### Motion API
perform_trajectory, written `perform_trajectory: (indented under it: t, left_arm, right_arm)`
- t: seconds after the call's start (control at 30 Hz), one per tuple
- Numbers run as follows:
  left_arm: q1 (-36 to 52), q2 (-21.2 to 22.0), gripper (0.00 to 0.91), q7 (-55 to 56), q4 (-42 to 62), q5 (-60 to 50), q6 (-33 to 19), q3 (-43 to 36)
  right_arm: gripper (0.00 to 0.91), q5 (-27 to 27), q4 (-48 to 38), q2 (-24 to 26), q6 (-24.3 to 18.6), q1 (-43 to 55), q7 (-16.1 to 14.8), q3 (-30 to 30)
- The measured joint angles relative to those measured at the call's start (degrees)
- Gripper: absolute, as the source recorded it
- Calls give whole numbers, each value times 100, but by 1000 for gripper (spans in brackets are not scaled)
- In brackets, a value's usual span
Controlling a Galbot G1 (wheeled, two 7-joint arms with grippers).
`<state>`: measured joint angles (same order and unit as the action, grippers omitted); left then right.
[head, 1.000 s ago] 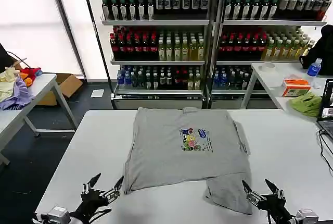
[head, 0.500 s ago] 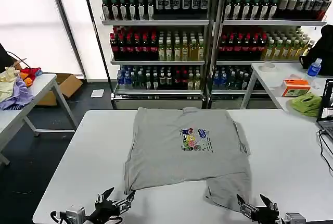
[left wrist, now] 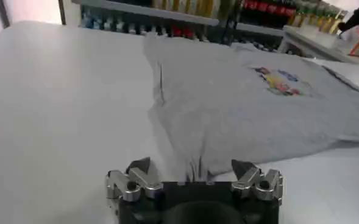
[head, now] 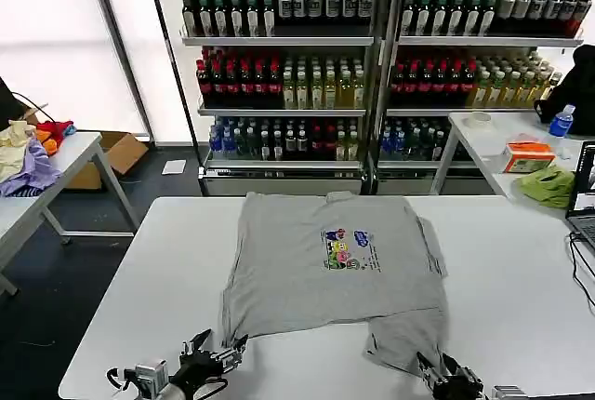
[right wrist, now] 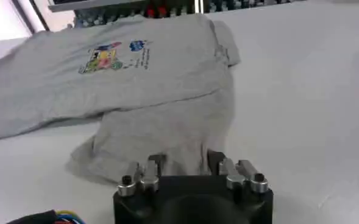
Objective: Fold and organize the clothes.
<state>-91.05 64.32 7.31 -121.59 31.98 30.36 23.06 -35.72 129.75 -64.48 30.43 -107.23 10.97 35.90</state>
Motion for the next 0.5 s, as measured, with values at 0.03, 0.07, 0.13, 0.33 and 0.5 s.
perform_trajectory:
  t: [0.03, 0.07, 0.13, 0.33, 0.5]
  left_arm:
    - [15, 3, 0, 3, 23, -36, -11, -21]
    - [22, 5, 0, 5, 45, -72, -25, -44]
    - [25, 16, 10, 5, 75, -163, -66, -107]
    - [-37, 93, 10, 7, 120, -477, -211, -308]
    - [-47, 156, 10, 49, 175, -745, -326, -404]
  right_arm:
    - [0, 5, 7, -12, -10, -20, -2, -3]
    - [0, 9, 8, -24, -23, -36, -8, -5]
    - [0, 13, 0, -40, -47, -54, -15, -2]
    - [0, 2, -8, -51, -104, -59, -41, 9]
    - [0, -34, -44, -35, -194, -62, -92, 25]
